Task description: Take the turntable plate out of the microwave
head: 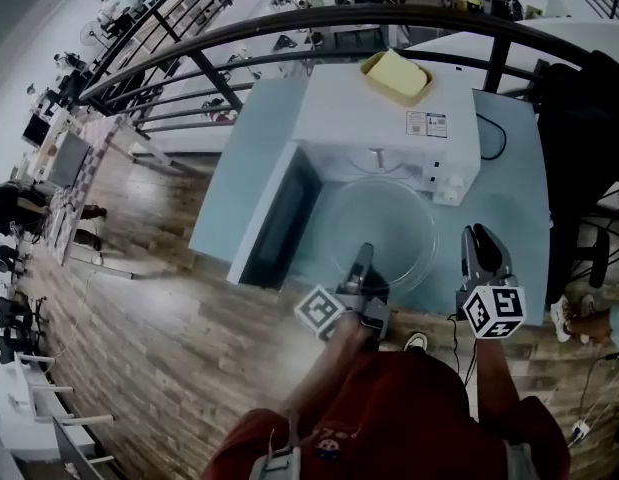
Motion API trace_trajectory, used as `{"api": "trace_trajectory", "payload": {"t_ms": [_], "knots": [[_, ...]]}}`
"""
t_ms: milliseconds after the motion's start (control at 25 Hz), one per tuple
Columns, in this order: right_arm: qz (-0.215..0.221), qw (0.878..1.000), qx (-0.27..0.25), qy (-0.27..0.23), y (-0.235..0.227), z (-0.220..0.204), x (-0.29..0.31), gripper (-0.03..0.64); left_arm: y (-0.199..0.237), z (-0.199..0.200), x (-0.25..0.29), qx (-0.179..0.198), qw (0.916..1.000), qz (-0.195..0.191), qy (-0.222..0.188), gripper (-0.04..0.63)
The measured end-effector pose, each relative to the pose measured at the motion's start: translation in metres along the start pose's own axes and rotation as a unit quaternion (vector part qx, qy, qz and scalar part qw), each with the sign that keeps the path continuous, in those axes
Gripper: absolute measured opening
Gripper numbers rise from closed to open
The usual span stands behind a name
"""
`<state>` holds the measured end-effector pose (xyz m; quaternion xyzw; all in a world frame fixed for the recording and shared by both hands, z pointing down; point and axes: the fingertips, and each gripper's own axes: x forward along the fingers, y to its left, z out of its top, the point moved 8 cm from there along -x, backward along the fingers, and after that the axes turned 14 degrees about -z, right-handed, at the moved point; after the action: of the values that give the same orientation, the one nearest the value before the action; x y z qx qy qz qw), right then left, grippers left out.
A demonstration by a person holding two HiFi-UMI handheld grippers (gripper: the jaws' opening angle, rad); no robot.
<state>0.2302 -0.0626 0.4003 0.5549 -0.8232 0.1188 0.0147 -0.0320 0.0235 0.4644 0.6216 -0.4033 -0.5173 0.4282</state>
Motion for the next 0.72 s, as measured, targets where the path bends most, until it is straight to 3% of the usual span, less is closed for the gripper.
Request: {"api": "trace_trajectory", "payload": {"t_ms": [200, 640, 720], "knots": [[-0.008, 0.998, -0.045, -0.038, 0.011, 0.009, 0.007, 0.063, -0.020, 0.010, 0.011, 0.004, 0.9994, -0.031, -0.013, 0.032], [-0.010, 0.997, -0.048, -0.055, 0.028, 0.016, 0.009, 0.060, -0.035, 0.027, 0.009, 0.009, 0.9992, -0.035, -0.018, 0.032], [-0.012, 0.997, -0.047, -0.055, 0.029, 0.017, 0.009, 0.035, -0.035, 0.027, 0.010, 0.009, 0.9992, -0.037, -0.015, 0.032]]}}
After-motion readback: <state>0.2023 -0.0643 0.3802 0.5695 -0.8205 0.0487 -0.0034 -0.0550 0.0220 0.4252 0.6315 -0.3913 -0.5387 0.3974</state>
